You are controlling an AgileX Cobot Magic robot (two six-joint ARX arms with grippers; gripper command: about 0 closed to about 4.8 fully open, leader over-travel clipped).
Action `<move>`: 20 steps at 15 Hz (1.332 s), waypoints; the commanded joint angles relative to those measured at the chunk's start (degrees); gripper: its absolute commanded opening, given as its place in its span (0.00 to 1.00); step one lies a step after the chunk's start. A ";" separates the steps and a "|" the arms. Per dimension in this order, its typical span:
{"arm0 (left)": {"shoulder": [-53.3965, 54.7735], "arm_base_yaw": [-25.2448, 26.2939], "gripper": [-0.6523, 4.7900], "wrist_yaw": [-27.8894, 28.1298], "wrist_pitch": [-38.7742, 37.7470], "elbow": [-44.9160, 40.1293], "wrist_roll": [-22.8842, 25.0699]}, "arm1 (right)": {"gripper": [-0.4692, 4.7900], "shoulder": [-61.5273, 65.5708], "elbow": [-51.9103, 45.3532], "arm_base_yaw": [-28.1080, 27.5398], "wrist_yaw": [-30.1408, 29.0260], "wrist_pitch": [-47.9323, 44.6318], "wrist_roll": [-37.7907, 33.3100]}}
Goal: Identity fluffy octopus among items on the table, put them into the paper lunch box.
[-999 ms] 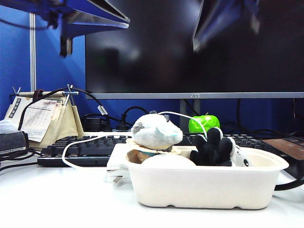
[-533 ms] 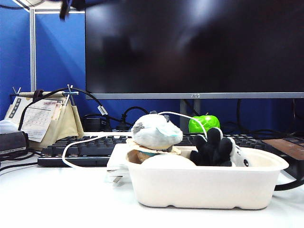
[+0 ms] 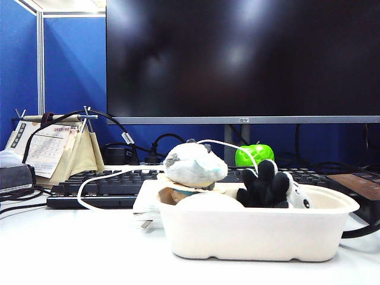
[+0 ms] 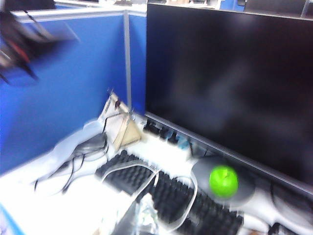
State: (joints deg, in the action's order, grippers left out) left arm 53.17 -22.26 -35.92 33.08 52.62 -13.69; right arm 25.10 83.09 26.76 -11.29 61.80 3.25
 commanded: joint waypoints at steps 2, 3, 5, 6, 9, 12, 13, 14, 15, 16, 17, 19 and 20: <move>-17.94 -0.02 0.11 -0.28 -11.21 0.15 0.24 | 0.08 -0.22 -0.98 -1.25 1.01 7.17 -0.24; -23.26 -0.02 0.11 -0.24 -15.56 0.15 0.22 | 0.08 -0.52 -1.03 -1.88 0.52 7.08 -0.22; -34.25 -0.02 0.11 -0.09 -22.60 0.15 0.24 | 0.08 -2.69 -1.03 -4.85 -4.83 6.45 -0.96; -39.04 0.00 0.11 -0.07 -24.79 0.15 0.24 | 0.08 -4.68 -1.03 -6.99 -5.88 5.70 -2.23; -48.35 0.00 0.11 0.59 -27.69 0.15 0.20 | 0.08 -12.74 -1.01 -15.52 -9.35 2.14 -3.69; -49.51 0.00 0.11 1.36 -35.32 0.13 0.17 | 0.08 -18.99 -1.07 -25.53 -9.07 -3.52 -2.49; -49.46 0.00 0.11 2.64 -39.98 0.13 0.17 | 0.08 -19.74 -1.11 -27.91 -7.85 -3.48 0.79; -49.46 0.00 0.11 4.31 -43.52 0.13 0.17 | 0.08 -19.78 -1.16 -29.46 -7.76 -2.91 2.84; -49.46 0.00 0.11 8.37 -50.40 0.11 0.26 | 0.08 -19.78 -1.75 -31.32 -7.76 -2.56 4.15; -49.35 0.00 0.11 11.82 -54.05 -0.22 2.03 | 0.08 -19.78 -3.21 -31.47 -7.21 -3.28 4.90; -49.35 0.00 0.11 13.79 -55.49 -0.66 3.91 | 0.08 -19.78 -4.79 -31.36 -6.14 -4.02 4.83; -49.33 -0.02 0.11 22.40 -57.75 -2.25 11.45 | 0.08 -19.76 -12.37 -31.30 -4.87 -9.01 4.85; -49.35 -0.02 0.11 25.09 -57.29 -3.28 14.38 | 0.08 -19.76 -16.20 -31.26 -4.90 -11.67 4.48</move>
State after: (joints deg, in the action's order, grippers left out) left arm 3.73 -22.33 -14.11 -25.19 50.04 -3.29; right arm 5.26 69.23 -4.51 -16.32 54.48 8.05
